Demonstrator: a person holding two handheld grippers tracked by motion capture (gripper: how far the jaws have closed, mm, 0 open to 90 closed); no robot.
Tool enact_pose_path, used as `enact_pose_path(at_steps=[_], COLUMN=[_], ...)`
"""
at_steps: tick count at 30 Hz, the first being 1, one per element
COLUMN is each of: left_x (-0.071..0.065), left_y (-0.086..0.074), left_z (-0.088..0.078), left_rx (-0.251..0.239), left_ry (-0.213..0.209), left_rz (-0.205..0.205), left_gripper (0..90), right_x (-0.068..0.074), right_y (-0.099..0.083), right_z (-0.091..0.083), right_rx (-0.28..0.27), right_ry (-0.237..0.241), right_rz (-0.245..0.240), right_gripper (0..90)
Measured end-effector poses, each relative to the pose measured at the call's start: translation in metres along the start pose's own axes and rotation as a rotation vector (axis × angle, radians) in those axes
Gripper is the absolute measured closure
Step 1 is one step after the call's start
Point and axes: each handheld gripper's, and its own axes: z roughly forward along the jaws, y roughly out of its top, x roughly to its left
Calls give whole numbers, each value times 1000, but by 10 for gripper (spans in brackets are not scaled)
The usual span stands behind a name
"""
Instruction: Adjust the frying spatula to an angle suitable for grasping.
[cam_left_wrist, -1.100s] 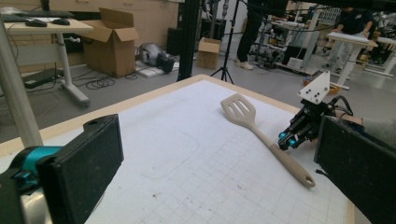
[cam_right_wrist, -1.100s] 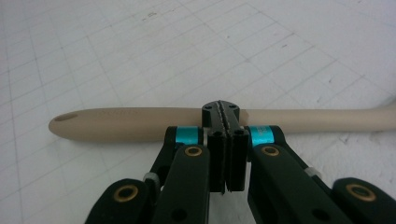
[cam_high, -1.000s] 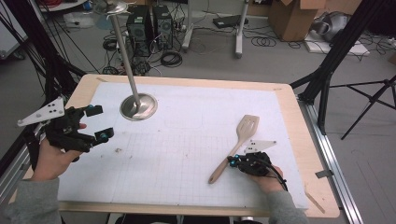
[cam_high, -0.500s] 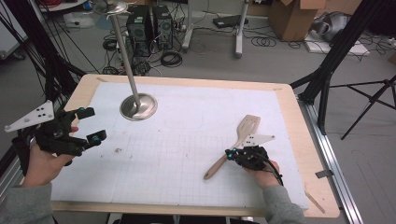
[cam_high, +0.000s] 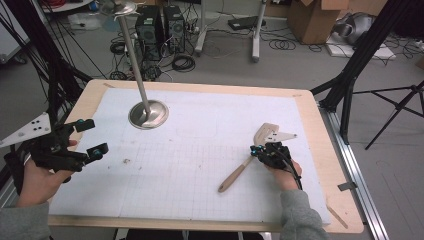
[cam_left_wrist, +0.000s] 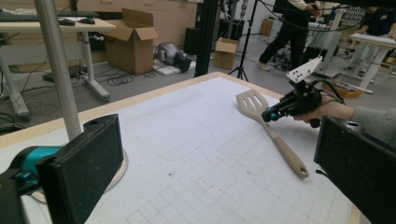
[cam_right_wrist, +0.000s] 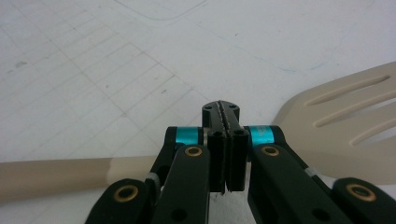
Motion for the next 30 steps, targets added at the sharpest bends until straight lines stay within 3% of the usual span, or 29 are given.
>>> enact_pose_path(at_steps=[6, 10, 17, 30], left_x=[0, 0, -1, 0], left_y=[-1, -2, -2, -2], left_z=[-3, -4, -5, 1], left_rx=[7, 7, 7, 10], left_ry=[5, 10, 12, -3], left_rz=[1, 0, 1, 1], left_gripper=[18, 18, 18, 18], right_x=[0, 0, 2, 3], right_y=[2, 3, 4, -3], right_z=[13, 17, 12, -1], right_rx=[60, 72, 106, 110], right_ry=[-42, -43, -53, -50], right_rz=[-40, -51, -65, -25], right_gripper=[897, 898, 900, 900])
